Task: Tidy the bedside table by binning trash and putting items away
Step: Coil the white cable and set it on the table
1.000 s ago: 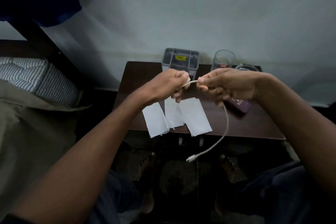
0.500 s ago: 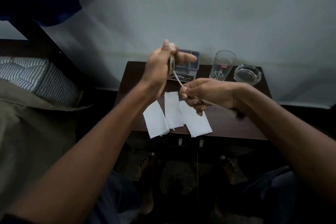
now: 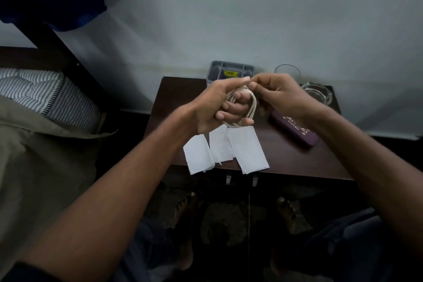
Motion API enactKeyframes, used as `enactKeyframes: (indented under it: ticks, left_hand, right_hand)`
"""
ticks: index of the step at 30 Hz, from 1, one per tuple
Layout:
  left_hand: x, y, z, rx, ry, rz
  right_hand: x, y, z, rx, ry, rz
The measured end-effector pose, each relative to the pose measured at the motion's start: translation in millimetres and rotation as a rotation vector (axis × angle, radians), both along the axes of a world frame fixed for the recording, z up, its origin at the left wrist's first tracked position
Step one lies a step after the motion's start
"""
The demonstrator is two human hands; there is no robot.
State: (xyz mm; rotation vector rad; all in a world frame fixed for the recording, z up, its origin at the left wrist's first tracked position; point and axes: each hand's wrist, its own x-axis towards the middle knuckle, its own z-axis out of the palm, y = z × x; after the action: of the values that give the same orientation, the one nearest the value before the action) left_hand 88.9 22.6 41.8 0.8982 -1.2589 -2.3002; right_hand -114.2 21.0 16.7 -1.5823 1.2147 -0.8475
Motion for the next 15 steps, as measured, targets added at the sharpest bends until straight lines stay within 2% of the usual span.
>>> enactKeyframes:
  ticks: [4, 8, 10, 13, 15]
  left_hand:
    - [6, -11, -1, 0.22, 0.187, 0.187]
    - [8, -18, -8, 0.327, 0.153, 0.429]
    - [5, -18, -14, 0.2, -0.027, 0.505]
    - [2, -16, -22, -0.182, -0.381, 0.557]
    - [4, -17, -26, -0.396, -0.516, 0.552]
  right_hand:
    - [11, 1, -9, 0.112, -0.14, 0.038]
    - [19, 5, -8, 0.276, -0.239, 0.093]
    - [23, 6, -9, 0.354, -0.266, 0.055]
    - [26, 5, -12, 0.379, -0.236, -0.004]
    - [28, 4, -11, 0.381, -0.244, -0.028]
